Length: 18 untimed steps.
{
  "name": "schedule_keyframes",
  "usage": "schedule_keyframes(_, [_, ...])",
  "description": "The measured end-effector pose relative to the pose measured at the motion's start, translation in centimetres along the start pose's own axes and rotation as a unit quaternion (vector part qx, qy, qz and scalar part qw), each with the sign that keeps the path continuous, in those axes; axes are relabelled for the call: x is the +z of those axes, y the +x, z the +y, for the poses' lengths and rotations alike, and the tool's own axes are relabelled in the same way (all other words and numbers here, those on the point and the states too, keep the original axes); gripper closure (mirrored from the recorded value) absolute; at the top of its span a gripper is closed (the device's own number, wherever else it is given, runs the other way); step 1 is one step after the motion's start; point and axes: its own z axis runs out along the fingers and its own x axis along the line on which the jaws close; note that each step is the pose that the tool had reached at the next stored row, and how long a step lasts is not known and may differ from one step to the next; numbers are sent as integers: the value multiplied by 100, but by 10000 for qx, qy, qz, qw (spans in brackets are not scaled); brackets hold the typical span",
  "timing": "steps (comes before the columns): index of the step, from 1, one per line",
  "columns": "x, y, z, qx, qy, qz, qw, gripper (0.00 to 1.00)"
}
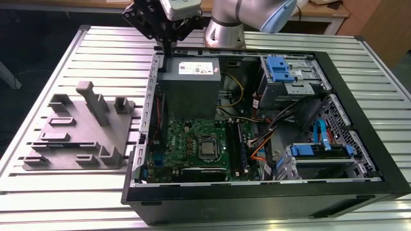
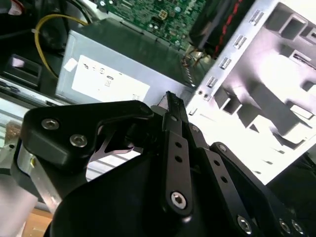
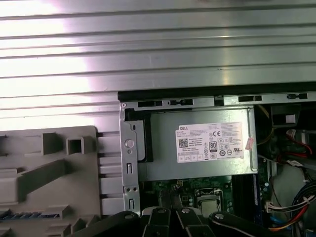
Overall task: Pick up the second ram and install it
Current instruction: 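Reach for the second ram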
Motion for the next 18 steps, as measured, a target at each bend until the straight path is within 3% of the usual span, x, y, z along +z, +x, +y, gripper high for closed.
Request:
schedule_keyframes(7, [-3, 172, -13, 0, 0, 0, 10000, 93])
schedule_keyframes(18, [-6, 361, -27, 0, 0, 0, 10000, 93])
